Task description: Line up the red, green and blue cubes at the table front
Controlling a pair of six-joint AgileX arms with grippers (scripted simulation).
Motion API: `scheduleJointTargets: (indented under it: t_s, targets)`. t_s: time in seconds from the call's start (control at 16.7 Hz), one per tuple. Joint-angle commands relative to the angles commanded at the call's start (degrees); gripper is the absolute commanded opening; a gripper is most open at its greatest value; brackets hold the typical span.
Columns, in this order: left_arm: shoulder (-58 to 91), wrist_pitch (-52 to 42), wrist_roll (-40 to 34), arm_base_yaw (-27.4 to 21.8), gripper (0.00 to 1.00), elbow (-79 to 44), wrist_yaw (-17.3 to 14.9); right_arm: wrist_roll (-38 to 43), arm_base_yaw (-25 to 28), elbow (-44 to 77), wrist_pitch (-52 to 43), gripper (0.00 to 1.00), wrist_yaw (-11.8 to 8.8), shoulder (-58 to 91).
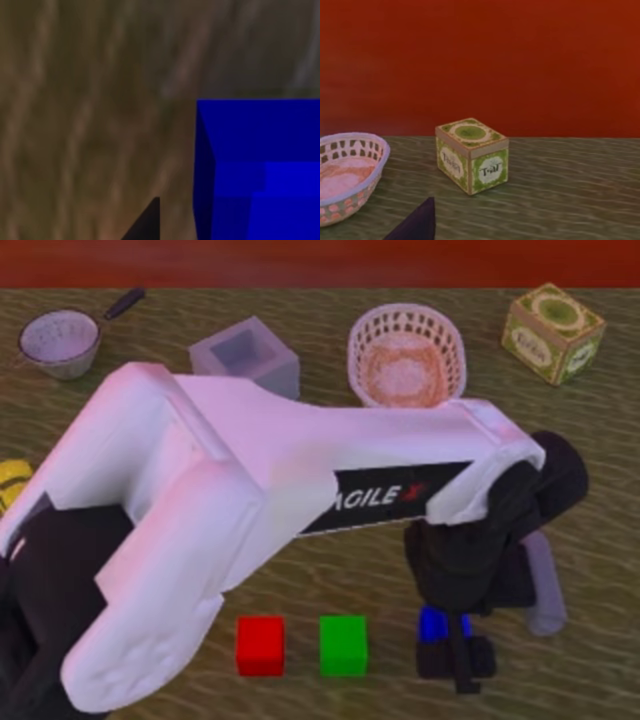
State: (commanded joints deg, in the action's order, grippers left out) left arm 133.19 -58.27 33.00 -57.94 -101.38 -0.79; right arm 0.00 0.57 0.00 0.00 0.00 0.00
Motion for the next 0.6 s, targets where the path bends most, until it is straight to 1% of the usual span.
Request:
scheduleJointTargets:
  t_s: [0.06,0.6]
  targets:
    - [0.0,0.0,0.0,0.0,1.0,0.0,0.0,0.0,0.0,0.0,0.0,1.0,0.0,0.0]
    - [-0.1,-0.2,0.0,0.1,1.0,-0.2,0.0,0.0,0.0,0.0,0.0,1.0,0.0,0.0]
